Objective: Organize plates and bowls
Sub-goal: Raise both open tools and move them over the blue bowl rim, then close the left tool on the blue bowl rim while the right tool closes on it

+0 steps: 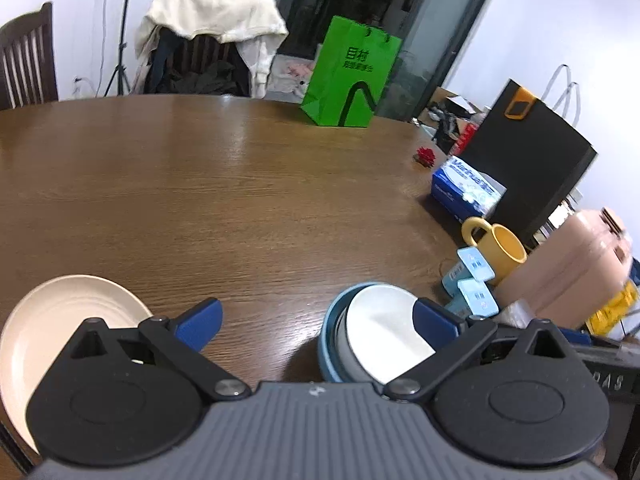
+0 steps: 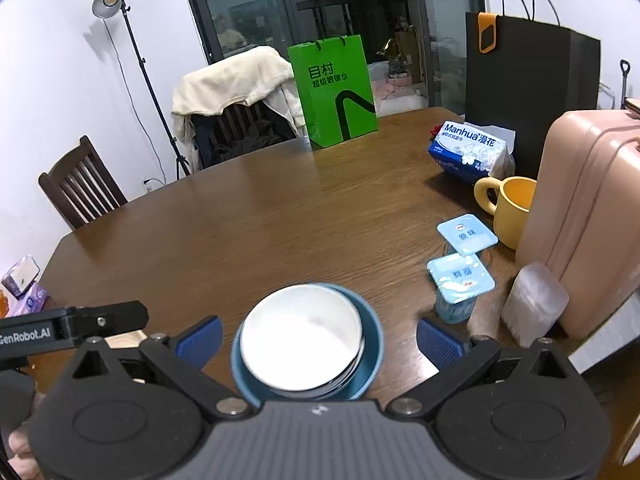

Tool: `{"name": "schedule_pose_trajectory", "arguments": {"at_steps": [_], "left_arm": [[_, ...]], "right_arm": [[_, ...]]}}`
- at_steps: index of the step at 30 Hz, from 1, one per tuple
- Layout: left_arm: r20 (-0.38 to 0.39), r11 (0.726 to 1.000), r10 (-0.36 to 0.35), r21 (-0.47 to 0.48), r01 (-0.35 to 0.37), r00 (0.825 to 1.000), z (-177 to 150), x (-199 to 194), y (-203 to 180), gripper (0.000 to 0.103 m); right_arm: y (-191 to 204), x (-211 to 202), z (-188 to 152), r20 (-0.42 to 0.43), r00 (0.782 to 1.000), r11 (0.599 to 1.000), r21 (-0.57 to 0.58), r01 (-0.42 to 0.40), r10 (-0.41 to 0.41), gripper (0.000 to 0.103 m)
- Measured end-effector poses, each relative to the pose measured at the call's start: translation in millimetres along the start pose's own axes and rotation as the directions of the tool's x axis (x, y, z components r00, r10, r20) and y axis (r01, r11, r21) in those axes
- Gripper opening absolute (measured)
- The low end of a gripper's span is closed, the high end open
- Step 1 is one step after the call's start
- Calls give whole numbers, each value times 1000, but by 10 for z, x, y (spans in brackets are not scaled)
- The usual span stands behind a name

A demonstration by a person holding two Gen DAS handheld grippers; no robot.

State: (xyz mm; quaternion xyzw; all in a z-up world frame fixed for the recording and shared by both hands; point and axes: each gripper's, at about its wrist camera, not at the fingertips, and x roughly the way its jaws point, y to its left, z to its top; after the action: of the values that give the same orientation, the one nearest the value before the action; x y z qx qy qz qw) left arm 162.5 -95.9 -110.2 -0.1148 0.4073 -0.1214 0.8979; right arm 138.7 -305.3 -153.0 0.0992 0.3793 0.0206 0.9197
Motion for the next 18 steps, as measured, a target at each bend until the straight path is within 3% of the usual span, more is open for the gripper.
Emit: {"name": "schedule_pose_trajectory", "arguments": {"at_steps": [6,10,14,18], "left_arm": [[-69,999,24,-34,-26,997,-64,345,-89,103],[-84,999,8,-31,-10,996,-144,497,-56,103],[-156,996,-30,-85,17,987,-208,641,-18,103],[-157,997,-33,-78,21,987,-231,690,-52,103]], "right_arm": [[-308,273,92,-59,997,999,15,-39,40,103],[-403,440,52,-109,994,999,35,-8,11,103],[-410,531,-37,-153,988,999,44,-6,13,103],[-423,575,-47,-169,985,999,43,-23,30,102]]}}
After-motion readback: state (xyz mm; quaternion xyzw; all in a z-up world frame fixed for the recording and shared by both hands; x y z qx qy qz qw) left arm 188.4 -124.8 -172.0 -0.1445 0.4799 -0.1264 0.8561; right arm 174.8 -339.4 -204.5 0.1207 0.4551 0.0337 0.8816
